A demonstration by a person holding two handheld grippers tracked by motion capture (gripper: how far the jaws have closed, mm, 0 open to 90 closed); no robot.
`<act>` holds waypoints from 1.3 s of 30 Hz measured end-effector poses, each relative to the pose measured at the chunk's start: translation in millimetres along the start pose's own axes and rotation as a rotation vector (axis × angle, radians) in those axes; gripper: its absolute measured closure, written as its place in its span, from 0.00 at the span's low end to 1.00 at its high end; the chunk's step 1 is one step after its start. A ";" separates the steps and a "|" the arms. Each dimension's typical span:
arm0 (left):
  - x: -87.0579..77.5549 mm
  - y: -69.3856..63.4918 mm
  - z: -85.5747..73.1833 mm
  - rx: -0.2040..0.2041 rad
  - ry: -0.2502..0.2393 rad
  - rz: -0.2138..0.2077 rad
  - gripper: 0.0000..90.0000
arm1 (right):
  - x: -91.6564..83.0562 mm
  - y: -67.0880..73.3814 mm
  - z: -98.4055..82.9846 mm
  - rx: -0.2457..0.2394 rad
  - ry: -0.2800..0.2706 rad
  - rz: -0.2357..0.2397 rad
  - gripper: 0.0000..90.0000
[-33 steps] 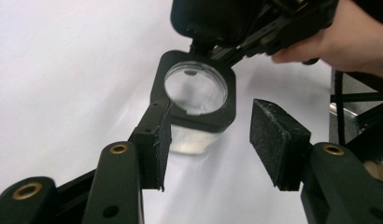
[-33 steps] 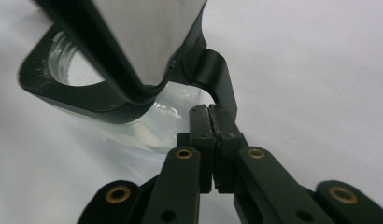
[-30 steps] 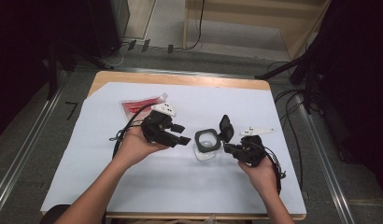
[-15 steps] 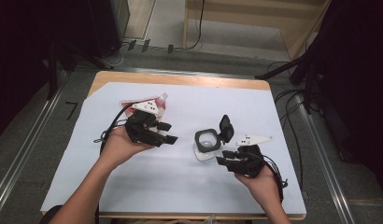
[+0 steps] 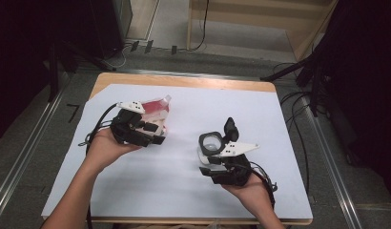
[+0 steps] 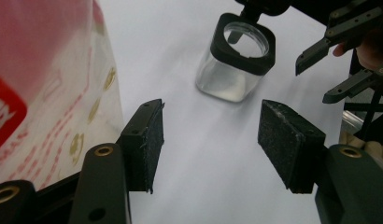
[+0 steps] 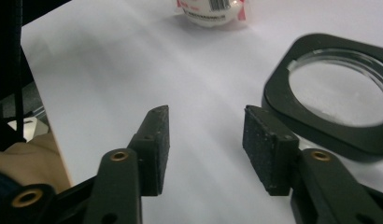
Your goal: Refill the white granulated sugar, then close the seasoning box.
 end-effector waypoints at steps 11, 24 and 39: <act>-12.9 12.0 -7.7 -0.035 -0.015 0.011 0.47 | 20.9 3.8 2.8 0.006 0.027 0.047 0.55; -39.1 31.5 -20.6 -0.088 -0.033 0.058 0.47 | 37.9 8.9 6.2 -0.015 0.044 0.073 0.55; -39.2 65.8 -30.7 -0.171 -0.051 0.151 0.46 | 42.4 8.2 3.6 -0.011 0.050 0.075 0.55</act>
Point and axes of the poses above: each handheld gripper's, and its own axes: x roughly forward along the jaws, z roughly out of its top, y roughly to its left, the point moved 2 cm from there along x, roughly forward along the jaws, and after that the axes turned 15 degrees about -x, right-handed, at the moved point
